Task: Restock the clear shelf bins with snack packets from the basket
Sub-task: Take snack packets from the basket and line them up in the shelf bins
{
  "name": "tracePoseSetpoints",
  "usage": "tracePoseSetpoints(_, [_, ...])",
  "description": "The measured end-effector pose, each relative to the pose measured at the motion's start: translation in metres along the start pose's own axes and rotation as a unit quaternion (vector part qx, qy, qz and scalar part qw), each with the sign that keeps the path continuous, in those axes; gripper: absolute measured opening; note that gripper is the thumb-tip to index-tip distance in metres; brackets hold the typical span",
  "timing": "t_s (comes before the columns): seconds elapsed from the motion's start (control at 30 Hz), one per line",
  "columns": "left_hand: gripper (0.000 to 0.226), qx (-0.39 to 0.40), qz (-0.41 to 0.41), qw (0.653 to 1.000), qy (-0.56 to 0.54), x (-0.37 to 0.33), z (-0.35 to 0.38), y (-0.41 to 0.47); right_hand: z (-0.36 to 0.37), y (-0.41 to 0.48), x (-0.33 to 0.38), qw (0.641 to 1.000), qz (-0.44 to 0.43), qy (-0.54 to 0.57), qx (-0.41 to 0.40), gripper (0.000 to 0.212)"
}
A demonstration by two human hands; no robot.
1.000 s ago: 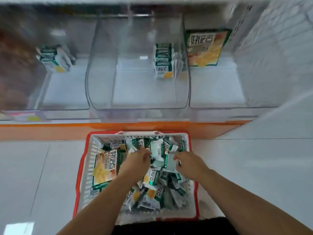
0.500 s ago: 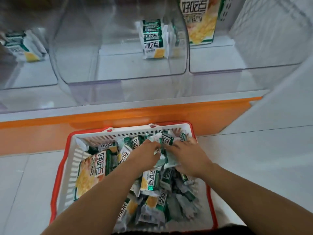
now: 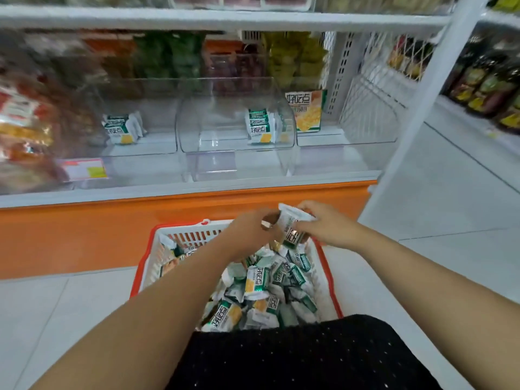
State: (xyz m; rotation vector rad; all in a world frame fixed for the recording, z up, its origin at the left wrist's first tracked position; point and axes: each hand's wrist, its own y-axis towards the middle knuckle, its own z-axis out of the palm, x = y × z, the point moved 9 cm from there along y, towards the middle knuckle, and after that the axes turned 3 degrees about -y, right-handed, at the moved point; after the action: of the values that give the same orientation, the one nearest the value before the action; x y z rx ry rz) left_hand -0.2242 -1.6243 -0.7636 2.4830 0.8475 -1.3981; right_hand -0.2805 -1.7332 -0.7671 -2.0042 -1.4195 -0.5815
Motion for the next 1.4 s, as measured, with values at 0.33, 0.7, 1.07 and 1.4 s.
tracePoseSetpoints(0.33, [0.051,-0.078,0.033,0.991,-0.099,-0.043,-0.056,-0.058,-0.032,-0.038,0.084,0.994,-0.073,0.072,-0.024,0.021])
tracePoseSetpoints(0.7, [0.034,-0.142,0.061,0.977,-0.147,-0.052,-0.101,-0.025,-0.061,-0.017,0.087,0.97,-0.08,0.19,-0.13,0.033])
tracePoseSetpoints(1.07, [0.028,-0.167,0.048,0.982,0.068,-0.048,-0.159,0.09,-0.113,0.087,0.072,0.957,-0.12,0.109,-0.239,0.045])
tracePoseSetpoints(1.4, [0.035,-0.167,-0.05,0.98,0.097,0.006,-0.168,0.212,-0.121,0.144,0.027,0.959,-0.12,-0.065,-0.247,0.059])
